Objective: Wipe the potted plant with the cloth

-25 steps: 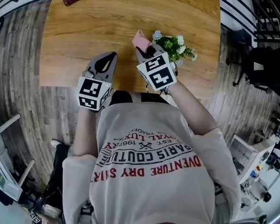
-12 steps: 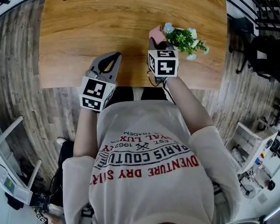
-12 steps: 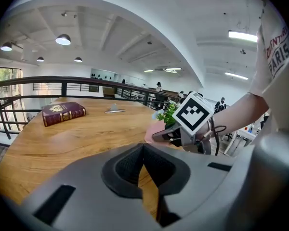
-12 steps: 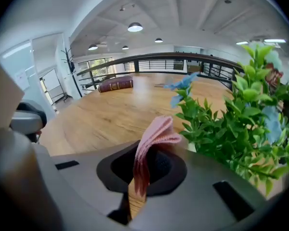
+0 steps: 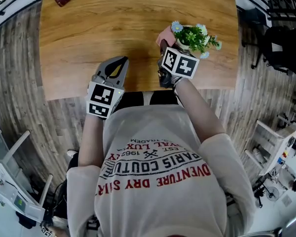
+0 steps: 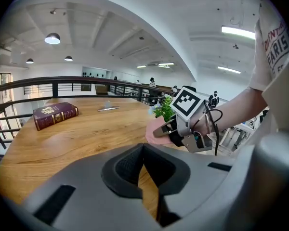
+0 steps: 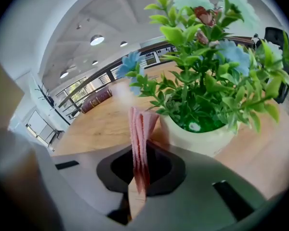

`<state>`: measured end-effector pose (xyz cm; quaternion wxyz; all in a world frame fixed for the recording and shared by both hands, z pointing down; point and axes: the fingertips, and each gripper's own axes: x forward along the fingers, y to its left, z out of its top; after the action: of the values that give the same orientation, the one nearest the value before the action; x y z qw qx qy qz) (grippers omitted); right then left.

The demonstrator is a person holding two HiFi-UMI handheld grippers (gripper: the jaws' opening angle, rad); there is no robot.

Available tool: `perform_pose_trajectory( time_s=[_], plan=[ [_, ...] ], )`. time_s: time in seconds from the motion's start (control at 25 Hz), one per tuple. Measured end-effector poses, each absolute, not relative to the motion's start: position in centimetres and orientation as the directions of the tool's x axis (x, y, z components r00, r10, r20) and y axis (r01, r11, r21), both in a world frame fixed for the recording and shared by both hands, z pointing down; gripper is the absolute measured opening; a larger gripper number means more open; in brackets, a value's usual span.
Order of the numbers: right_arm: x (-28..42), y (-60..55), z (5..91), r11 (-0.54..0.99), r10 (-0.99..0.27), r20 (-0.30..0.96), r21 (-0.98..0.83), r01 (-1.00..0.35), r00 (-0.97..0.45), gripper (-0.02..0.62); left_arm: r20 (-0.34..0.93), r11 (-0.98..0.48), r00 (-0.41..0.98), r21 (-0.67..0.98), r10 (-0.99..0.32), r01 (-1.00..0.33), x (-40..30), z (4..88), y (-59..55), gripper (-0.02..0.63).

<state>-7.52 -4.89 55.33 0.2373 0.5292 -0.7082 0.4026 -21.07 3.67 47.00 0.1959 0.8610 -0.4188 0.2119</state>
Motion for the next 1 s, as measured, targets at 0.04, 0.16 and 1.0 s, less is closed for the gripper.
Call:
perform_pose_trajectory(
  time_s=[0.04,0.16,1.0],
  plan=[
    [-7.2,-4.8,55.4,0.096,-0.557,0.765,-0.326,-0.94,-0.322,0.037,0.531,-0.577,0.561,0.158,-0.635,-0.801,-20.9,47.0,3.7,0.015],
    [-6.5,-4.4,55.7,0.052,-0.551,0.77,-0.353,-0.934,-0.321,0.037,0.53,-0.584,0.569,0.162,-0.629,-0.795,-20.6,47.1,3.5,0.015],
    [0.9,0.4,57.7,-0.011,-0.499,0.82,-0.328,-0.945,-0.279,0.037,0.533,-0.642,0.619,0.171,-0.577,-0.747,-16.3,48.2,3.9,0.015]
  ],
)
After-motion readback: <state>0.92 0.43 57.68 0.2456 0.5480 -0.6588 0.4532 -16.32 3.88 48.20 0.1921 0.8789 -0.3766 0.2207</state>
